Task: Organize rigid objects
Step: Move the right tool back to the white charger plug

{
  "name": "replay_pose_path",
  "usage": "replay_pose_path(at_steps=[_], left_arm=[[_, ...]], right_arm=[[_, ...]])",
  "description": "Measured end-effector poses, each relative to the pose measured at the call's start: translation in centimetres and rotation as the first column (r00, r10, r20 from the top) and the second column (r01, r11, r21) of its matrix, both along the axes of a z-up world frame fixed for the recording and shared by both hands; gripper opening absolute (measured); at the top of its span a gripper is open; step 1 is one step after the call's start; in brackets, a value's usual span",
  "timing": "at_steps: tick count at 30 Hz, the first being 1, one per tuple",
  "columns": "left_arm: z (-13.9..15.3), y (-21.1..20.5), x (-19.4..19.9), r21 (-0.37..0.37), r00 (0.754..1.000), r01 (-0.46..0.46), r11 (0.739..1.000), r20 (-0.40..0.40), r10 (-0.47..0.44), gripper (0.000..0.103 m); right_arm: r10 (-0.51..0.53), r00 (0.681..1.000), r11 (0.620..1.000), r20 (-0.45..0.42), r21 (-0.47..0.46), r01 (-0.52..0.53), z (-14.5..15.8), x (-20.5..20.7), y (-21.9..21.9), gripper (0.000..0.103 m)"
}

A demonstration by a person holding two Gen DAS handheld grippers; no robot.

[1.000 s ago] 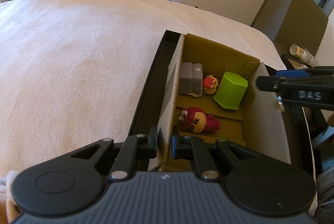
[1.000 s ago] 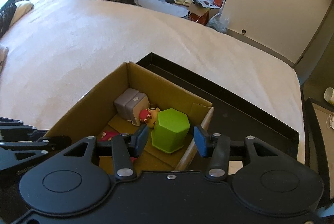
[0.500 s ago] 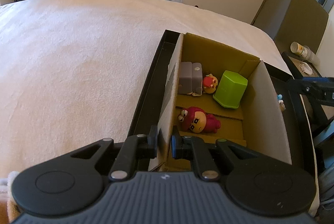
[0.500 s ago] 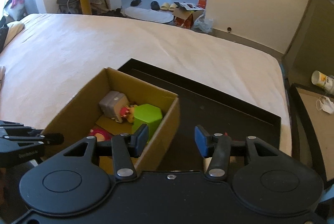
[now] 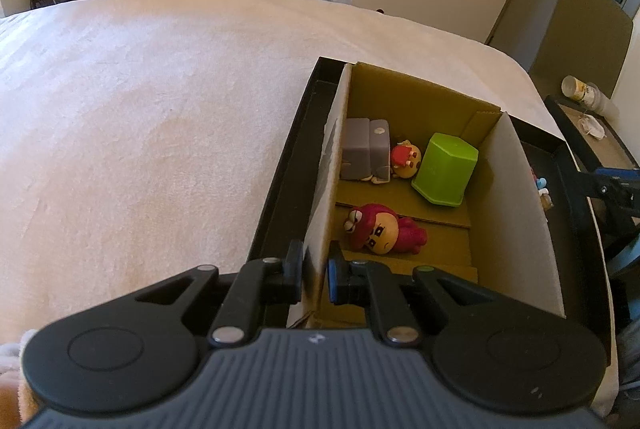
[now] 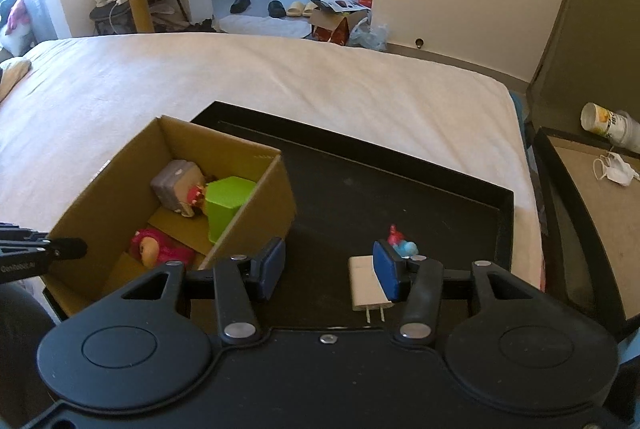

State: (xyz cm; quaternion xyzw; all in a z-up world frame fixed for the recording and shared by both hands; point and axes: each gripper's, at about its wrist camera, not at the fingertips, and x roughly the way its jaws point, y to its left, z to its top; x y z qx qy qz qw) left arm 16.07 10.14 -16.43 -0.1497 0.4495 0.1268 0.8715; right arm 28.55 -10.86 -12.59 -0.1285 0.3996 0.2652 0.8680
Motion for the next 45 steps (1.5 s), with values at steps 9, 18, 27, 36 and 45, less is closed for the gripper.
replay_pose_path(at_steps=[9,18,27,36,45], left_arm=[[0.2,-0.6,0.1,0.03,1.0,0.008,1.0,-0.008,-0.007,0.01],[0.2,-0.6,0.1,0.032,1.0,0.004,0.999,-0.008,-0.004,0.01],[0.1,-0.4,0.0,0.022,1.0,0.0,1.0,-0.003,0.0,0.01],[0.1,-0.5,0.0,0.035,1.0,0.001,0.999,-0.007,-0.001,0.01],[0.3,-1.1,0.2,0.067,1.0,0.009,0.998,-0.017,-0.008,0.01]], right_arm=[[-0.021,0.999,1.0,-0.026,0.012,0.022,-1.2,1.0,-2.0,0.049],[-0.041,0.996,0.999,-0.075,-0.007,0.041,-4.5,2.3,-2.3,0.048],[-0.054,0.994,0.997,-0.1,-0.054,0.049,-7.1,3.8,-1.8,0.048],[-0.06,0.99,0.996,-0.125,-0.077,0.051,-8.5,4.4,-1.7,0.048],[-0.056,0.989,0.99,-0.139,-0.133,0.038,-9.5,4.1,-0.6,0.037]])
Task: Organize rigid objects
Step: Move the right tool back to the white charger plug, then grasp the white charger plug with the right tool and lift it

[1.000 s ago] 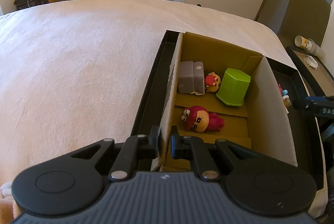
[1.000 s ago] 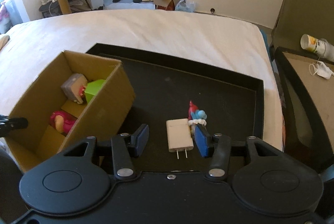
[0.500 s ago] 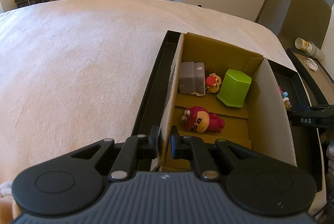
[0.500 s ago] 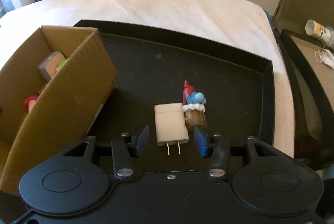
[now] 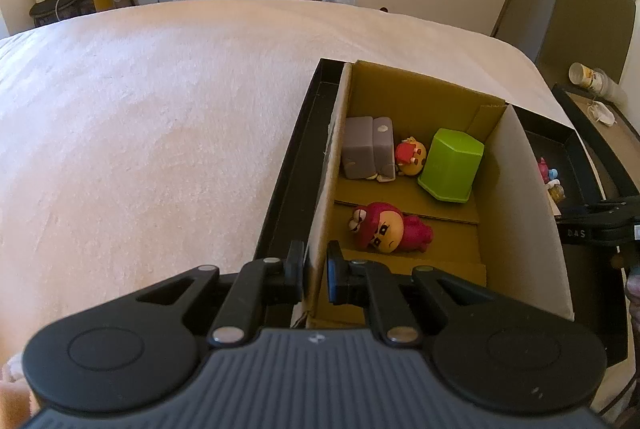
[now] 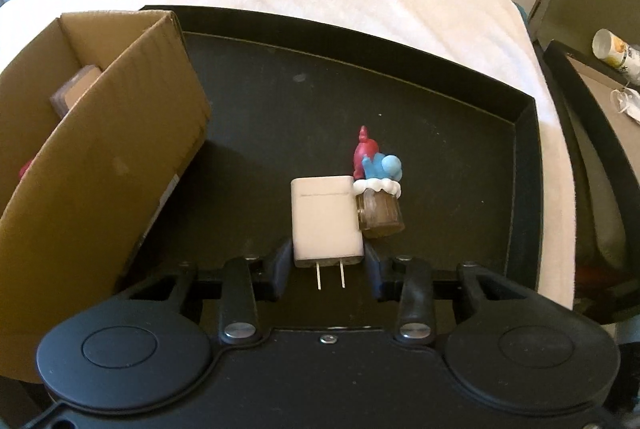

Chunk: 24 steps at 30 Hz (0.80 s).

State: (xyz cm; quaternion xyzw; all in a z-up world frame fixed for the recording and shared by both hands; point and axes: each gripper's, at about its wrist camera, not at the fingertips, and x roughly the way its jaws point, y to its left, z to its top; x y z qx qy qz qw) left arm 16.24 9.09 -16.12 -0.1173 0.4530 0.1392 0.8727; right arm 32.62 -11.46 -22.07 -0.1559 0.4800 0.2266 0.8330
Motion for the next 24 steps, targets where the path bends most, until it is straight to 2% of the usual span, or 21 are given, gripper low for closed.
replay_pose_path(at_steps=[18,24], left_arm=[[0.2,-0.1,-0.1,0.008,1.0,0.007,1.0,-0.002,-0.007,0.01],[0.2,-0.1,-0.1,0.009,1.0,0.004,1.0,-0.003,-0.004,0.01]], right_arm=[[0.006,0.992,1.0,-0.125,-0.015,-0.008,0.8,-3.1,-1.2,0.038],[0.009,0.993,0.999,-0.117,0.031,-0.005,0.9,-2.2,-1.0,0.048]])
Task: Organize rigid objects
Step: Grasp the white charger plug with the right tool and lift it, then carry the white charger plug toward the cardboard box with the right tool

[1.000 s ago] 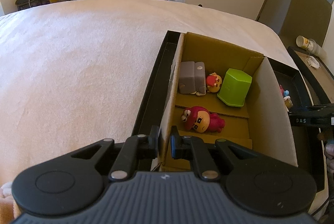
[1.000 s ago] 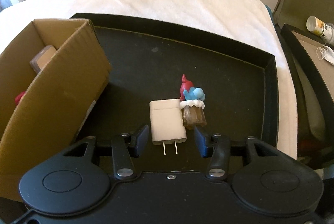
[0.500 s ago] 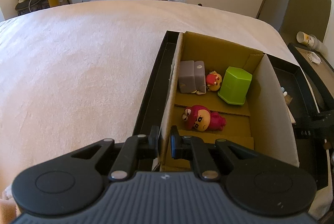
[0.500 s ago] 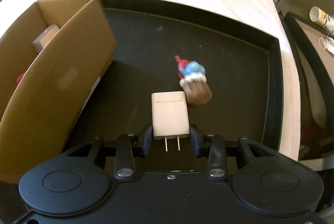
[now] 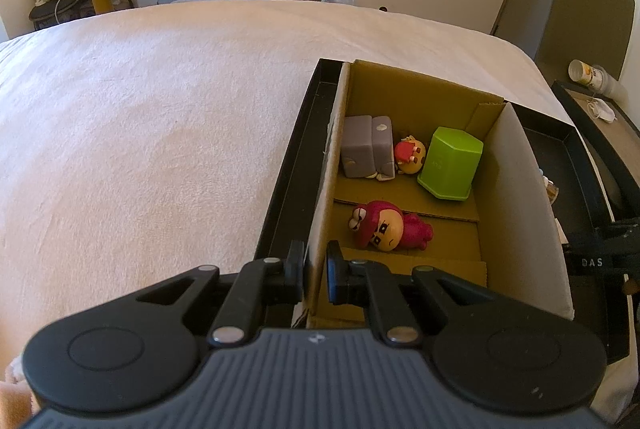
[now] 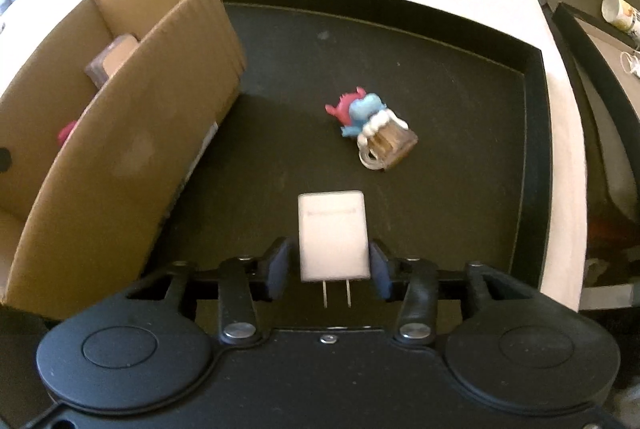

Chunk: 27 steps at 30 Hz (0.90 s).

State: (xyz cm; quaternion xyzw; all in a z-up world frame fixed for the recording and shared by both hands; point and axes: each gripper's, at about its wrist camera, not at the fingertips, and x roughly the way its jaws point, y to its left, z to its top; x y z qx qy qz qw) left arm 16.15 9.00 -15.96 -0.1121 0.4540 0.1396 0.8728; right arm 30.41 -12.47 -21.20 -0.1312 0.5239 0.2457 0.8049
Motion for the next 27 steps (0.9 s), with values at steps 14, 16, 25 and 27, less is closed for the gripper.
replay_pose_path(at_steps=[14,16,25,27], left_arm=[[0.0,0.0,0.0,-0.002,1.0,-0.001,1.0,0.0,0.001,0.01],[0.0,0.0,0.0,-0.002,1.0,-0.002,1.0,0.0,0.002,0.01],[0.1,0.0,0.1,-0.005,1.0,-0.003,1.0,0.001,0.003,0.01],[0.1,0.0,0.1,-0.006,1.0,-0.003,1.0,0.002,0.003,0.01]], right_arm=[[-0.01,1.0,1.0,0.016,0.021,0.01,-0.2,-0.1,0.2,0.037],[-0.019,1.0,1.0,0.022,0.017,0.018,0.0,0.0,0.1,0.036],[-0.014,0.998,0.999,0.069,0.032,0.012,2.3,-1.3,-0.3,0.036],[-0.012,0.997,0.999,0.076,0.035,0.009,2.8,-1.7,-0.4,0.036]])
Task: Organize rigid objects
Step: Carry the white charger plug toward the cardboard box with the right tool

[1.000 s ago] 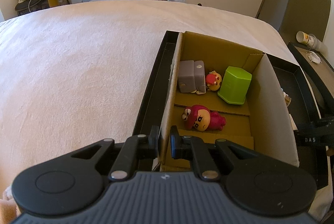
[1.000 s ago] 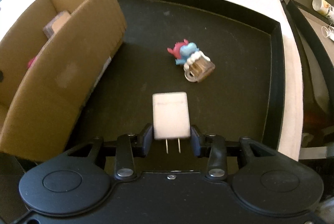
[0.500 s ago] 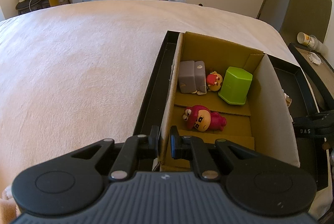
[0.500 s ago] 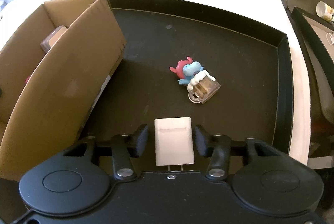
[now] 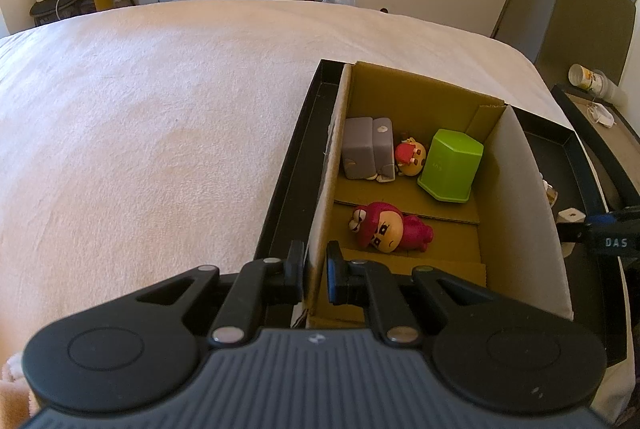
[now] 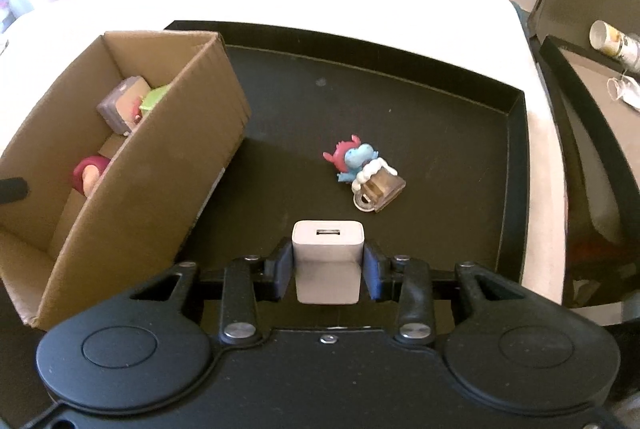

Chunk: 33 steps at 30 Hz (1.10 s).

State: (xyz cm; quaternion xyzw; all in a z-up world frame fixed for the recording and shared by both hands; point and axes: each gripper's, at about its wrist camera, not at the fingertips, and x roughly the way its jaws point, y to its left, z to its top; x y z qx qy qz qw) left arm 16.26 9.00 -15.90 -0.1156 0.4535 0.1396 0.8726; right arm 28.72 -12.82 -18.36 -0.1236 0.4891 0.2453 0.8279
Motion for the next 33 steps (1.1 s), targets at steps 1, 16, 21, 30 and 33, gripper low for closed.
replay_pose_path(at_steps=[1,16,21,30,33], left_arm=[[0.0,0.0,0.0,-0.001,1.0,0.001,1.0,0.0,-0.001,0.01],[-0.1,-0.2,0.3,-0.013,1.0,-0.003,1.0,0.005,0.003,0.01],[-0.2,-0.3,0.3,-0.019,1.0,-0.005,1.0,0.007,0.006,0.01],[-0.3,0.1,0.1,-0.023,1.0,-0.006,1.0,0.01,0.006,0.01],[-0.3,0.2,0.0,-0.025,1.0,-0.006,1.0,0.011,0.006,0.01]], right_arm=[[0.001,1.0,1.0,0.004,0.003,-0.001,0.3,-0.1,0.1,0.036],[0.047,0.996,0.997,0.082,0.064,-0.053,5.1,-0.8,1.2,0.036],[0.075,0.99,0.993,0.121,0.082,-0.086,7.3,-1.2,2.3,0.036],[0.12,0.977,0.983,0.176,0.118,-0.141,10.2,-2.1,4.3,0.036],[0.138,0.973,0.979,0.185,0.125,-0.162,10.7,-2.3,5.0,0.036]])
